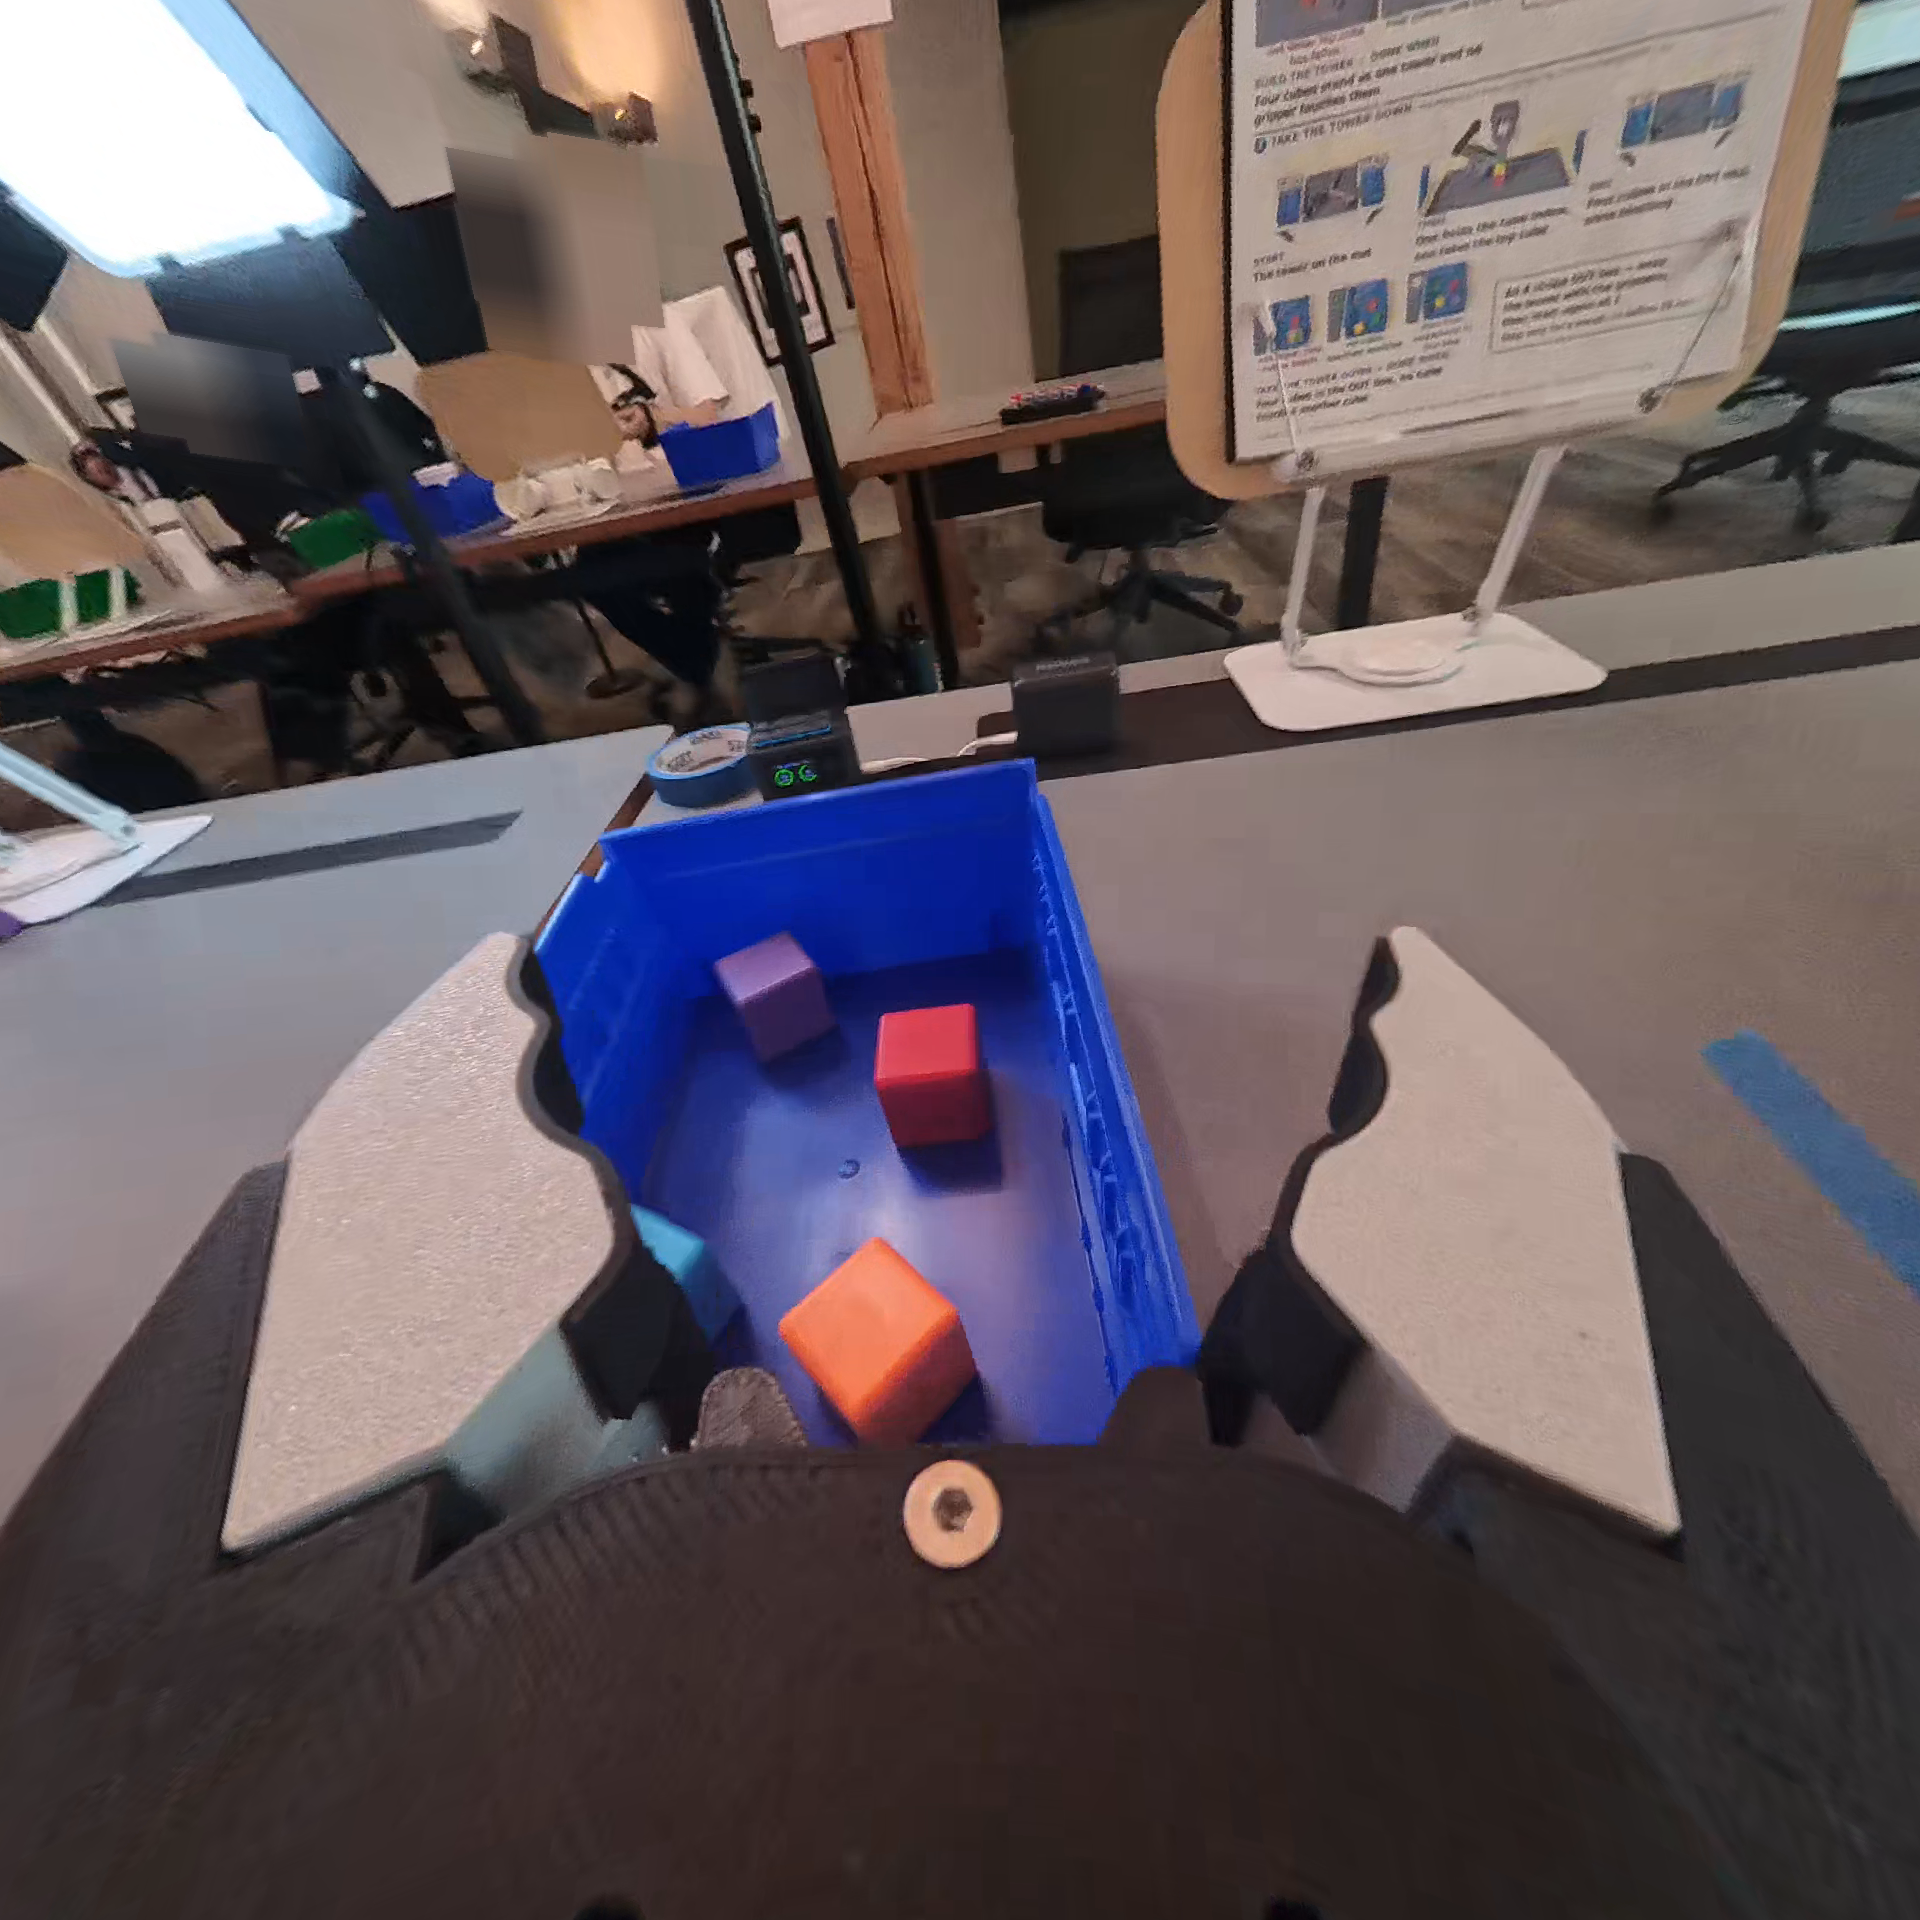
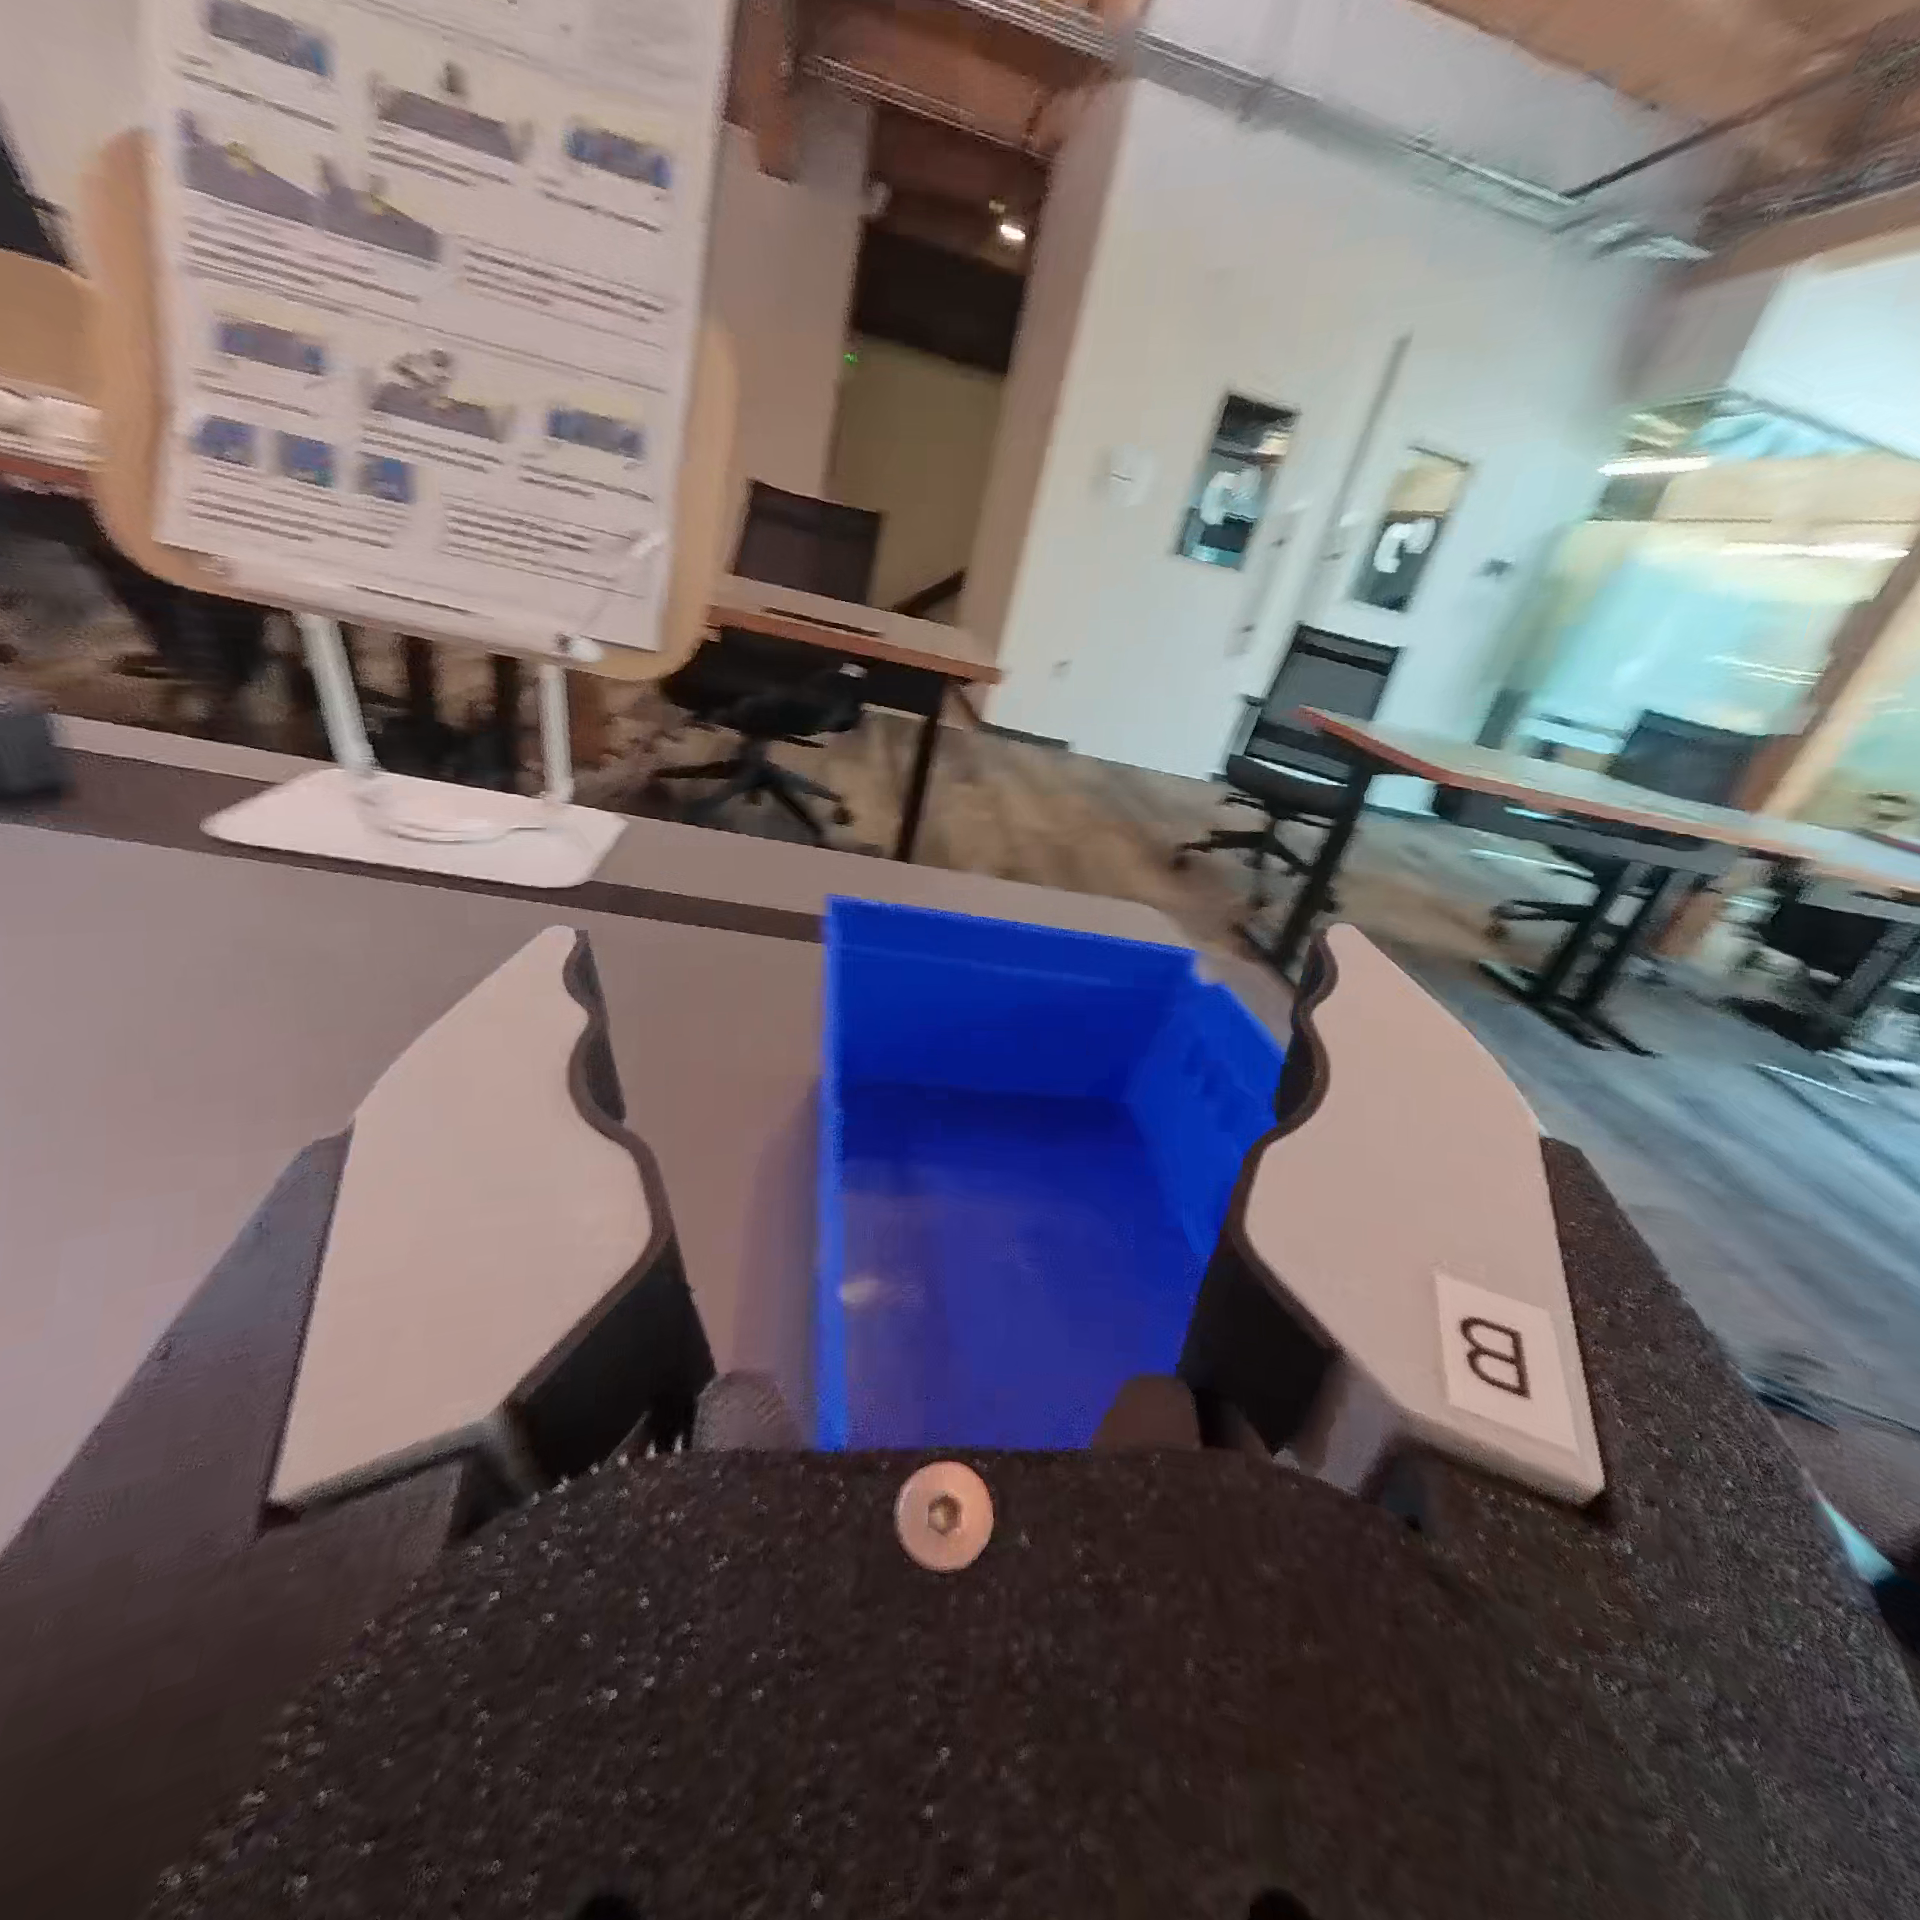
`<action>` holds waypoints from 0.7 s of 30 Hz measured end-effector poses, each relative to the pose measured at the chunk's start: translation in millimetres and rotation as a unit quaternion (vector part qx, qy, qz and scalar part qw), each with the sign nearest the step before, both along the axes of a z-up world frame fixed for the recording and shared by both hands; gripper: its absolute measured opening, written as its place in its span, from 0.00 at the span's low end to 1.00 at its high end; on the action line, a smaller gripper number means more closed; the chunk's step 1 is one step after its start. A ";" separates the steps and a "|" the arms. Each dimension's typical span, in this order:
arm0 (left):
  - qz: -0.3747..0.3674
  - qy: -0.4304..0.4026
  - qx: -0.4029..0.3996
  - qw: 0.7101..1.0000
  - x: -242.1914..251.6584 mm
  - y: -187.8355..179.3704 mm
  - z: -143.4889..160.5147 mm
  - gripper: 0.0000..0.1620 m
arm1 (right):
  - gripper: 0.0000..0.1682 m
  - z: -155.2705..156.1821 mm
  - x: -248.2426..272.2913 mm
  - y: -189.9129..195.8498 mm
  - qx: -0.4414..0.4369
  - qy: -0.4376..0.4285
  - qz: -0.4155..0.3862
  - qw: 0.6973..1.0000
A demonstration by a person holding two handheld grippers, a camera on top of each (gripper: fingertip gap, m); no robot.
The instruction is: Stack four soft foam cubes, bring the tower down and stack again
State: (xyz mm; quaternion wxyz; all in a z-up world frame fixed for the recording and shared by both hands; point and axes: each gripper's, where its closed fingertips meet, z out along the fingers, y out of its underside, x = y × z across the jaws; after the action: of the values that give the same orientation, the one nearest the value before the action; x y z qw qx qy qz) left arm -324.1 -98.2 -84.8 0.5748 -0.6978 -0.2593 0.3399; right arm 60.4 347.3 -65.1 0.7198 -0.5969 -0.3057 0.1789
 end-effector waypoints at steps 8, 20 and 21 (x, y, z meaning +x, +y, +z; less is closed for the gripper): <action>0.010 -0.053 0.022 0.998 14.7 -9.2 -21.0 0.90 | 0.88 -66.9 24.4 27.9 -0.148 -0.083 -0.026 0.985; -0.006 -0.071 -0.086 0.994 21.8 -2.0 -54.9 0.68 | 0.69 -118.2 2.0 10.3 -0.269 -0.182 0.046 0.945; -0.008 -0.083 -0.114 0.990 22.8 0.5 -65.9 0.61 | 0.63 -124.1 0.2 6.7 -0.274 -0.197 0.054 0.940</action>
State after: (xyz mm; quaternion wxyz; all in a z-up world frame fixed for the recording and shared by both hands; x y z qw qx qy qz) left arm -301.3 -97.7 -150.7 0.4708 -0.7867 -0.2594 0.3036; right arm 60.6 353.9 -189.2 0.4429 -0.7772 -0.4120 0.1734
